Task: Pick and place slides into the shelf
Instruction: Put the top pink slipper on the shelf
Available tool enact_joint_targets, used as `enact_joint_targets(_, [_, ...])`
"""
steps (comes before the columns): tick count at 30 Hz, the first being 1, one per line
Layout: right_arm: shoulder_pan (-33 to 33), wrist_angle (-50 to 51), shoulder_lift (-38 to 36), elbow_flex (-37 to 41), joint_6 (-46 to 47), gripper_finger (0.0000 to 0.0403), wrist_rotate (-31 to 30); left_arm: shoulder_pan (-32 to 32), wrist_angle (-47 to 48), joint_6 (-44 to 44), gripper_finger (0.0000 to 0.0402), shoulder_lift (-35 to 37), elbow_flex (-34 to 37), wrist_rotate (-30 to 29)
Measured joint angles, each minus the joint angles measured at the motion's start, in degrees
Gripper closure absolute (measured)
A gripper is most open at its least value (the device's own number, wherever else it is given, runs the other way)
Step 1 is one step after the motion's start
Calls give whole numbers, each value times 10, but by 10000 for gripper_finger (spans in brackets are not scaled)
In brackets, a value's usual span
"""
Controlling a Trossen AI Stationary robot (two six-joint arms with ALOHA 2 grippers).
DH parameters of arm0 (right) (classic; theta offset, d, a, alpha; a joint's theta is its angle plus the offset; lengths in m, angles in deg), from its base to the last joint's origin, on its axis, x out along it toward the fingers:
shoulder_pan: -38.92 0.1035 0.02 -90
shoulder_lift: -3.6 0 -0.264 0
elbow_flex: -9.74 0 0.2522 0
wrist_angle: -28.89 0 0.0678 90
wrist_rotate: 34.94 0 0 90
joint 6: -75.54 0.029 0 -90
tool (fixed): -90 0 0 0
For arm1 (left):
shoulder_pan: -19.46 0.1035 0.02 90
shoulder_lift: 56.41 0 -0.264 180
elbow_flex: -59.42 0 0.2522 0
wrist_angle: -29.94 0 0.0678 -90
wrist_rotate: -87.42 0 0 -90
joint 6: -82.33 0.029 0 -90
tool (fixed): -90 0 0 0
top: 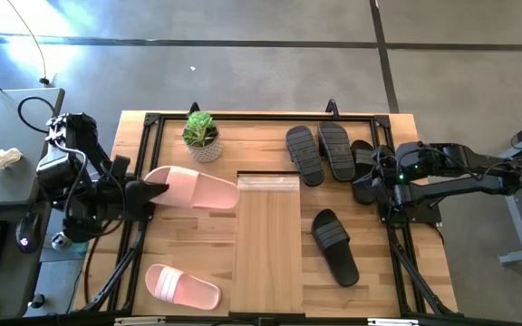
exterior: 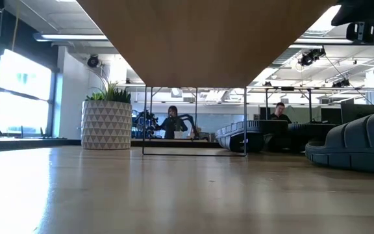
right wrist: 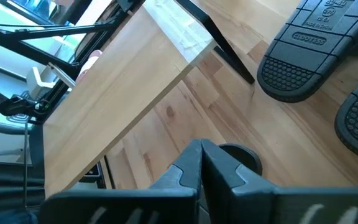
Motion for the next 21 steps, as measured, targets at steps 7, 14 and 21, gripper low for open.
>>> enact_joint_targets(7, [0,-43,0,0,-4,402,15,0,-143,107,401,-1,0,-36])
enact_joint_targets(14, [0,-47,0,0,-4,402,15,23,-422,363,401,-18,0,16])
enact_joint_targets(21, [0,-47,0,0,-4,402,15,156,-604,500,401,-70,0,195])
